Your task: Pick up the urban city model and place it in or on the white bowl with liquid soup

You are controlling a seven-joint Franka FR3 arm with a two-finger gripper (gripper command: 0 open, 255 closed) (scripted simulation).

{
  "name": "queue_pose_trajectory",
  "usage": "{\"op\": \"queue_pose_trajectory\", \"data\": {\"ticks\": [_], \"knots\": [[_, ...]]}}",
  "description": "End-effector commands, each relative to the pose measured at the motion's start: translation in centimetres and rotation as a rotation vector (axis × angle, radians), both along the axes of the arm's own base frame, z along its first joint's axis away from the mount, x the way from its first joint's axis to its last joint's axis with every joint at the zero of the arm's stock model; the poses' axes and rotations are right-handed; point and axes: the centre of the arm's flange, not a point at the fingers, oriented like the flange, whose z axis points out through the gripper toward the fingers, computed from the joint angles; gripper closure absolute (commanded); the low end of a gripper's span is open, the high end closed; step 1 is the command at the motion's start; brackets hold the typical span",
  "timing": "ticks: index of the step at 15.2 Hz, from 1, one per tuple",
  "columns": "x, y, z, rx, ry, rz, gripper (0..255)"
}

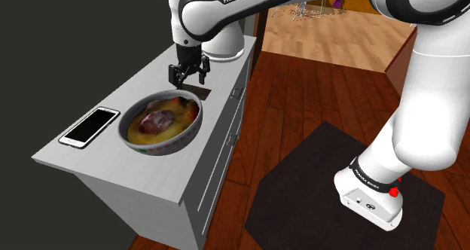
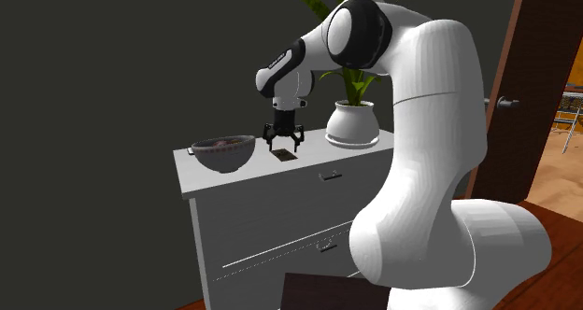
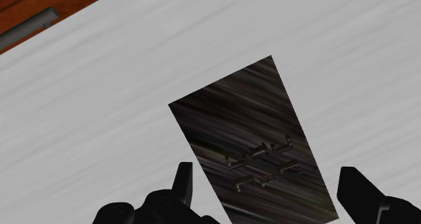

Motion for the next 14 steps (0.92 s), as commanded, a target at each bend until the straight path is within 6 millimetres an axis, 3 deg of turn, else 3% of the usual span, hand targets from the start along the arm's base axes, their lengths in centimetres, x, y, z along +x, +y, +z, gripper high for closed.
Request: {"op": "queue_pose_trajectory", "data": {"ticks": [1,2,3,12,14], "knots": [[0.0,0.0,0.0,0.0,0.0,0.0,0],[0.0,0.0,0.0,0.0,0.0,0.0,0],[0.0,0.0,0.0,0.0,0.0,0.0,255],[0.0,0.0,0.0,0.0,0.0,0.0,255],[0.0,0.0,1.1,0.0,0.0,0.0,255]]}}
